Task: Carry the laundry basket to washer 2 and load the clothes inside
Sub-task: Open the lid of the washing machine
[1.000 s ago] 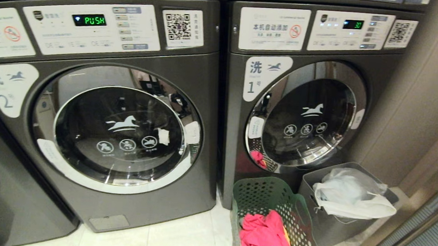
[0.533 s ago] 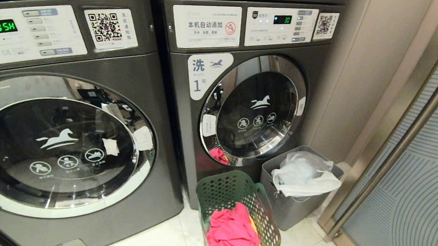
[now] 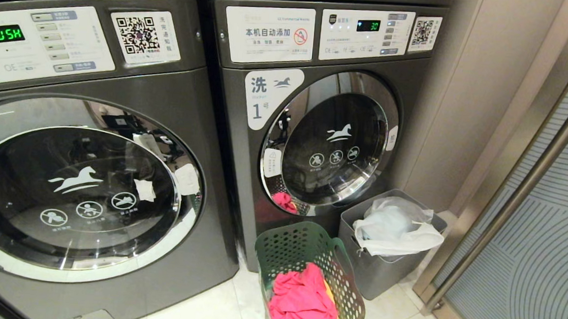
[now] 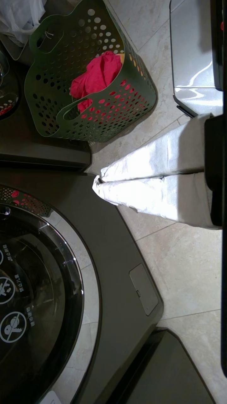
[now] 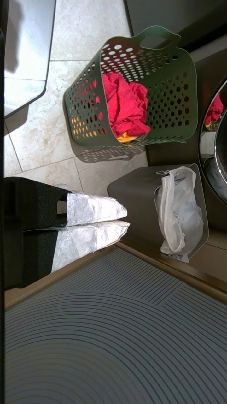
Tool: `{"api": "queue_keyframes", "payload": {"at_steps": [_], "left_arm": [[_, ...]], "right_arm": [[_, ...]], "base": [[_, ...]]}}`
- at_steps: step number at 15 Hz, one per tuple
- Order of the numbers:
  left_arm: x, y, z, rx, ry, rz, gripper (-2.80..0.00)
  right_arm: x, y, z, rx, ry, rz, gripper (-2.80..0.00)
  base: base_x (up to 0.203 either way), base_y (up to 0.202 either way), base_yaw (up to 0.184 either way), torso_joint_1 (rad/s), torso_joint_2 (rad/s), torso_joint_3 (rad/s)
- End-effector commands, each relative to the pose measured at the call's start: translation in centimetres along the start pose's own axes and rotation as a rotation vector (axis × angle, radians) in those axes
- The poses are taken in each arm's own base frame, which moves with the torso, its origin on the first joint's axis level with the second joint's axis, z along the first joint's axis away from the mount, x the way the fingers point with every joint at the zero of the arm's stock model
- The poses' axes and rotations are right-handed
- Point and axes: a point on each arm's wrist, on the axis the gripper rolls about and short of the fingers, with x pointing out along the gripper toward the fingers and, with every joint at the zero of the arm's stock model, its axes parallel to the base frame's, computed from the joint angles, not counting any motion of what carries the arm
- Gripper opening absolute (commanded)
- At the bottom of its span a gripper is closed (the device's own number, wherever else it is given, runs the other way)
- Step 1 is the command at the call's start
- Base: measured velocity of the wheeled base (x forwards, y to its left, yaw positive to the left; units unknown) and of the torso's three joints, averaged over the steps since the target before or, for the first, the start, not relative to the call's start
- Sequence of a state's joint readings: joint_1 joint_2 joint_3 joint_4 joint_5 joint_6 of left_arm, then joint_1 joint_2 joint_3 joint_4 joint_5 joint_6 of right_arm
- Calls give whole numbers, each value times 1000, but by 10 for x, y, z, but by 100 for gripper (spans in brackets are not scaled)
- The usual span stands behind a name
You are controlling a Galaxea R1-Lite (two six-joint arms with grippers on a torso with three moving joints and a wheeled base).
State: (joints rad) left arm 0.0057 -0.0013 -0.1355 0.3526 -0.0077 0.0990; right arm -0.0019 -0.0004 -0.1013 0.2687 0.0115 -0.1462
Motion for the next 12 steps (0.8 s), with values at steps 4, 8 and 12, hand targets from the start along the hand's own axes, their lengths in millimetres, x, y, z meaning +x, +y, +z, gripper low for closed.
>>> {"api": "queue_keyframes", "payload": {"at_steps": [4,8,12], "left_arm": [[0,0,0,0,2,2,-280],[0,0,0,-1,3,-3,-280],[0,0,0,1,2,-1,-280]], "right_arm": [[0,0,0,-1,2,1,-280],[0,0,0,-1,1,0,-280],[0,0,0,-1,0,1,-280]], "base": [[0,0,0,0,0,0],[0,0,0,0,0,0],[0,0,0,0,0,0]]}}
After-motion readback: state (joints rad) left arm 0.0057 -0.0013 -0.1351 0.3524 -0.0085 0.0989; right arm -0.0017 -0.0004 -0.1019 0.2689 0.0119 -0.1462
